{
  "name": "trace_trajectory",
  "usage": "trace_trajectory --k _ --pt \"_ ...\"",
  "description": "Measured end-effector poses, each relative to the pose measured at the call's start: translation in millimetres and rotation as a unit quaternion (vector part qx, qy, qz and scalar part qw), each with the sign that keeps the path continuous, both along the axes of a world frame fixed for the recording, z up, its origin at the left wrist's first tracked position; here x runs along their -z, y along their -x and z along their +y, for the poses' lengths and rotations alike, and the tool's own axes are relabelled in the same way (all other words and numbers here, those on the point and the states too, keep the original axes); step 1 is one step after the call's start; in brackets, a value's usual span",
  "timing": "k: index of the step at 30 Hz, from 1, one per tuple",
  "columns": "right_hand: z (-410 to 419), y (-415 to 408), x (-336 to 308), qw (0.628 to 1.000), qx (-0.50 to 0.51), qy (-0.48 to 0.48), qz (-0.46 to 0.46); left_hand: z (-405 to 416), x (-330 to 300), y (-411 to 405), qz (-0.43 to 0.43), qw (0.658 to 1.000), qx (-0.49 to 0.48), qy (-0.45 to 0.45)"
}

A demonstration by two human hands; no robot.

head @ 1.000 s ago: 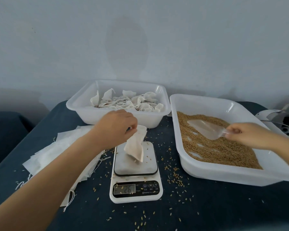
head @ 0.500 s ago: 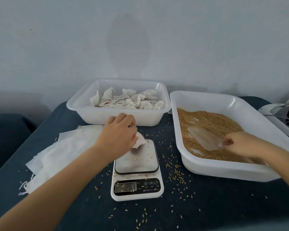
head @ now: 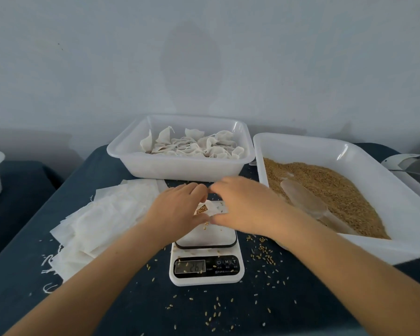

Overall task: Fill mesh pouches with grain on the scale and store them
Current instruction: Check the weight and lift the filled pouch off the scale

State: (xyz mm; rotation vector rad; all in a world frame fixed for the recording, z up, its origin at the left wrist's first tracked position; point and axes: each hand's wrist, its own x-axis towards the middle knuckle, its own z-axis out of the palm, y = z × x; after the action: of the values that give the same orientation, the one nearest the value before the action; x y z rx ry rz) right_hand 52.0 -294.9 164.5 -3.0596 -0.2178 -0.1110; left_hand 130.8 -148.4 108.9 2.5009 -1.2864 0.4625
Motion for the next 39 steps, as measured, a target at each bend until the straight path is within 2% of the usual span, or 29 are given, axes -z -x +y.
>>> trace_trajectory --k 4,8,12,14,17,20,25,28,31,39 --pt "14.6 -26.8 24.7 0.999 -0.008 0.034 -0.006 6.9 -0.5 1.2 0.038 0.998 -0.024 0.034" --pt "19.2 -32.4 39.1 0.998 -0.015 0.059 -0.019 20.7 5.2 -1.2 0.115 0.983 -0.038 0.138" --pt "19.2 -30.6 49.1 0.998 -0.008 0.05 -0.022 39.1 29.2 -7.5 0.167 0.929 -0.126 0.305" --pt "18.9 -29.3 52.7 0.999 -0.005 0.04 -0.035 45.0 46.8 -10.1 0.204 0.904 -0.176 0.331" --pt "18.2 -27.5 54.5 0.998 -0.005 0.031 -0.056 51.1 67.5 -16.0 0.216 0.91 -0.206 0.289" --pt "18.7 -27.5 51.9 0.998 -0.01 0.032 -0.058 54.0 71.8 -28.2 0.169 0.931 -0.21 0.245" --pt "14.1 -40.8 32.7 0.999 0.017 0.026 -0.034 58.3 78.0 -50.4 0.146 0.953 -0.242 0.109" --pt "6.1 -52.5 17.5 0.999 0.033 0.003 -0.036 57.7 92.1 -48.5 0.041 0.972 -0.232 0.015" --pt "-0.7 -58.5 6.1 0.998 0.035 -0.035 -0.043 54.5 97.1 -45.3 0.0 0.972 -0.234 0.002" --pt "-7.7 -62.5 -12.5 0.993 0.032 -0.092 -0.063 54.9 97.4 -44.8 -0.01 0.973 -0.23 0.018"
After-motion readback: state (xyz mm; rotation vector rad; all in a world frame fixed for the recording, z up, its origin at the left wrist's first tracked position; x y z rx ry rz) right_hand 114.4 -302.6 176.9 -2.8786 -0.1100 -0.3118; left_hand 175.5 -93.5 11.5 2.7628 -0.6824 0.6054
